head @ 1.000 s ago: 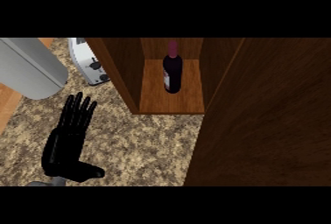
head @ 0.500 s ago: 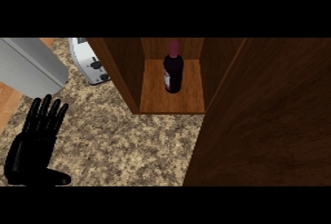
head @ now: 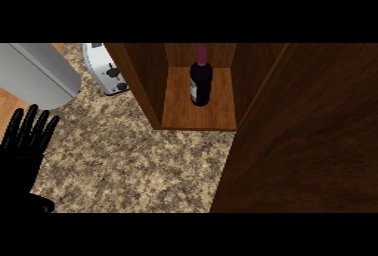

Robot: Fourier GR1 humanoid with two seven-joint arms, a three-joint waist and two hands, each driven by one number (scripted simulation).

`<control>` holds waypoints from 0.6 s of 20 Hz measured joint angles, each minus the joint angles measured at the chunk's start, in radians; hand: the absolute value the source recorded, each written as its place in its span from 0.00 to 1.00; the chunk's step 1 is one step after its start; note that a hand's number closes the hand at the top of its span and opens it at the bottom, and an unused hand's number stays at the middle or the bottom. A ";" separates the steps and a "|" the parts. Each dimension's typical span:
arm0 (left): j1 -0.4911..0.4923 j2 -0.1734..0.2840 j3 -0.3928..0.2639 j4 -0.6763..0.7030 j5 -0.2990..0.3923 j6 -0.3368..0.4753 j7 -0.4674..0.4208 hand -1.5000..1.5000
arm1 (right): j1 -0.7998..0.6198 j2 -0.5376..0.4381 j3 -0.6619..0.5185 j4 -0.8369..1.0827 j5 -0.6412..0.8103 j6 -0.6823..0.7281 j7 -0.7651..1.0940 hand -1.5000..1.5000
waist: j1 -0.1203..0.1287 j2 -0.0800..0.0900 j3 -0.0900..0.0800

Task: Pick up the wine, place it into the cabinet and close the cabinet

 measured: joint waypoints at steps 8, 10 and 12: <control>-0.014 0.027 0.031 0.019 0.026 -0.039 0.019 0.00 | -0.129 0.092 -0.054 0.016 -0.008 0.009 0.093 1.00 | 0.025 0.005 -0.002; -0.018 0.033 0.036 0.022 0.030 -0.050 0.022 0.00 | -0.179 0.131 -0.072 0.029 -0.014 0.004 0.128 1.00 | 0.035 0.007 -0.003; -0.028 0.038 0.039 0.026 0.036 -0.056 0.031 0.00 | -0.237 0.177 -0.083 0.053 -0.026 -0.003 0.170 1.00 | 0.043 0.009 -0.003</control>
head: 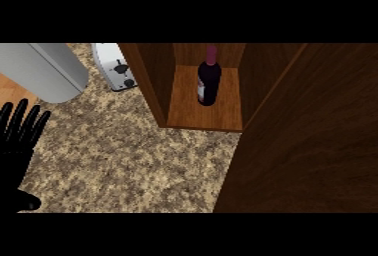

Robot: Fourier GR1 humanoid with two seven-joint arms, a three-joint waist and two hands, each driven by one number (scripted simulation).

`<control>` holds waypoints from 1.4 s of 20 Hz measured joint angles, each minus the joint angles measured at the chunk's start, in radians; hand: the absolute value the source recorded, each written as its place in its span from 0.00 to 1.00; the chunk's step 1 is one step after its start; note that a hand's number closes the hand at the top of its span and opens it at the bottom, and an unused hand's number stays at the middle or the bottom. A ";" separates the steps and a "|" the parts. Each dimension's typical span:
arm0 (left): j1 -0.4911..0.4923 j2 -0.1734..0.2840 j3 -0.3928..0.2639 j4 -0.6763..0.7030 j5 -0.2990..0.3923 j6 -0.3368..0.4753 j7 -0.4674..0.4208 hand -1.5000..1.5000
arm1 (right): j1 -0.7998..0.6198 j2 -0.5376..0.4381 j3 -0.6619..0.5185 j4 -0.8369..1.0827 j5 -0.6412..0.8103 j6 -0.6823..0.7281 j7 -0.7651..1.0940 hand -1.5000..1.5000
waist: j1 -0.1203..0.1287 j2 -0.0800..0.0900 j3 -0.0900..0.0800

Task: Pick up the wine, place it into the cabinet and close the cabinet

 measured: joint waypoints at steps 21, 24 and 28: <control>0.001 0.014 0.090 0.097 0.003 -0.084 0.006 0.00 | -0.942 0.536 -0.047 0.729 -0.187 -0.264 0.263 1.00 | -0.034 -0.006 0.007; 0.006 0.007 0.102 0.090 0.000 -0.085 0.019 0.00 | -0.971 0.542 -0.093 0.827 -0.246 -0.239 0.211 1.00 | -0.040 -0.007 0.008; 0.006 0.008 0.127 0.101 0.002 -0.106 0.029 0.00 | -0.999 0.546 -0.158 0.956 -0.307 -0.216 0.142 1.00 | -0.043 -0.007 0.008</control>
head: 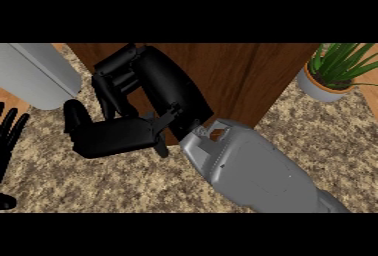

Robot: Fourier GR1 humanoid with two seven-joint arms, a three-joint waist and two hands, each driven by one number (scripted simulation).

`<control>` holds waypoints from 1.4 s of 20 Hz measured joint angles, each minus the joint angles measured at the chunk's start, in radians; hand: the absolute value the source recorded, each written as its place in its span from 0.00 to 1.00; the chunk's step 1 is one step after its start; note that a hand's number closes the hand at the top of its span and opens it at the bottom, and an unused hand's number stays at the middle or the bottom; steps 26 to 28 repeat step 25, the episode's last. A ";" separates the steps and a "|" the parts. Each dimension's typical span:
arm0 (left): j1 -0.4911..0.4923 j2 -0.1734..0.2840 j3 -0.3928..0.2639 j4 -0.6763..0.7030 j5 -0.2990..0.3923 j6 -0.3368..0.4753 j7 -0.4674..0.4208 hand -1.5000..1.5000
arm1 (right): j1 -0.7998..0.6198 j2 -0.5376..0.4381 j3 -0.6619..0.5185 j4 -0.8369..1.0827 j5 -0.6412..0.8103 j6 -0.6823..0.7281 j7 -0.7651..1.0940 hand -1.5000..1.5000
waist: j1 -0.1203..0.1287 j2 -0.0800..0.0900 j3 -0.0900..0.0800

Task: Pick up the wine, place it into the cabinet and close the cabinet

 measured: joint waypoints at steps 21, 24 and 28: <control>-0.040 -0.036 0.043 0.030 -0.038 -0.036 0.032 0.00 | 0.025 -0.028 -0.101 0.262 0.002 0.298 -0.273 1.00 | 0.009 -0.036 -0.013; -0.055 -0.042 0.039 0.034 -0.037 -0.038 0.036 0.00 | 0.023 -0.029 -0.103 0.278 0.010 0.317 -0.302 1.00 | 0.010 -0.039 -0.014; -0.063 -0.040 0.039 0.037 -0.034 -0.038 0.043 0.00 | 0.021 -0.027 -0.103 0.282 0.012 0.317 -0.303 1.00 | 0.008 -0.039 -0.014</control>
